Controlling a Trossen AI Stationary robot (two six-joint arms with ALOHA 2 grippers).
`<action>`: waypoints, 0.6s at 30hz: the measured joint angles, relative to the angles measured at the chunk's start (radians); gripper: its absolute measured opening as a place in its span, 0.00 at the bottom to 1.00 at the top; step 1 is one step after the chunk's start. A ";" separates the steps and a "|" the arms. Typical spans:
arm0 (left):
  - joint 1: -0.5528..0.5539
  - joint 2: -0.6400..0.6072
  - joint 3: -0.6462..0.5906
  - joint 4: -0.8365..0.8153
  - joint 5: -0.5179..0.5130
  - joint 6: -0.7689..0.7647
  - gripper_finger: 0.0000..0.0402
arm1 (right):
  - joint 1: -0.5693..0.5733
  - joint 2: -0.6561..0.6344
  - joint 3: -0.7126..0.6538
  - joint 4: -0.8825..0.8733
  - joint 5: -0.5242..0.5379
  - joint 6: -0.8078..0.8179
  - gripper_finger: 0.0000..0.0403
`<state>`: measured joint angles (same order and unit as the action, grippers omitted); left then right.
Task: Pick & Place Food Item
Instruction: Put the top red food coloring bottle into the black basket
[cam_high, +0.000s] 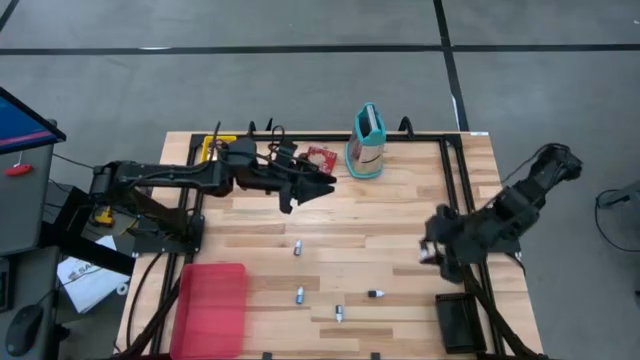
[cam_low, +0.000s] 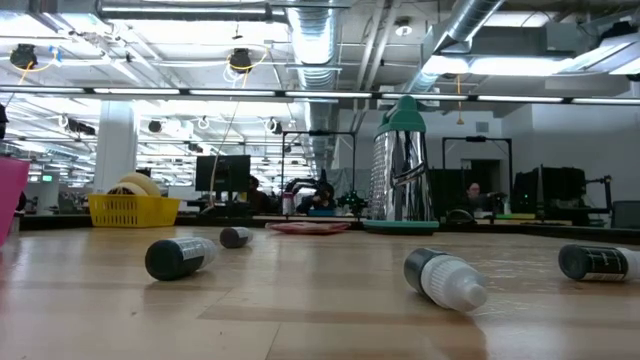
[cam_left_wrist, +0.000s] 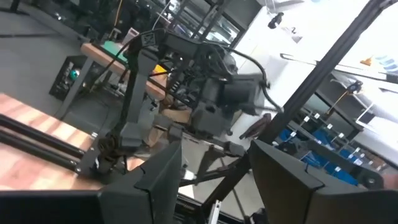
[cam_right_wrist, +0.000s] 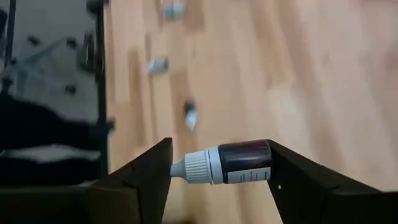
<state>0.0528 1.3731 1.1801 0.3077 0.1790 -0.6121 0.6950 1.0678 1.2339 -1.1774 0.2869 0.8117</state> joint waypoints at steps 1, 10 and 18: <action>0.000 0.000 0.000 0.000 -0.001 0.005 0.46 | 0.042 0.009 0.000 -0.023 -0.009 0.052 0.55; -0.002 0.002 0.000 -0.081 -0.024 0.067 0.46 | 0.386 0.145 -0.001 -0.065 -0.045 0.484 0.55; -0.002 0.002 0.000 -0.084 -0.063 0.100 0.46 | 0.591 0.360 -0.001 -0.064 -0.027 0.760 0.56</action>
<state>0.0509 1.3750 1.1801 0.2234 0.1161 -0.5122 1.2861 1.4278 1.2331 -1.2412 0.2604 1.5715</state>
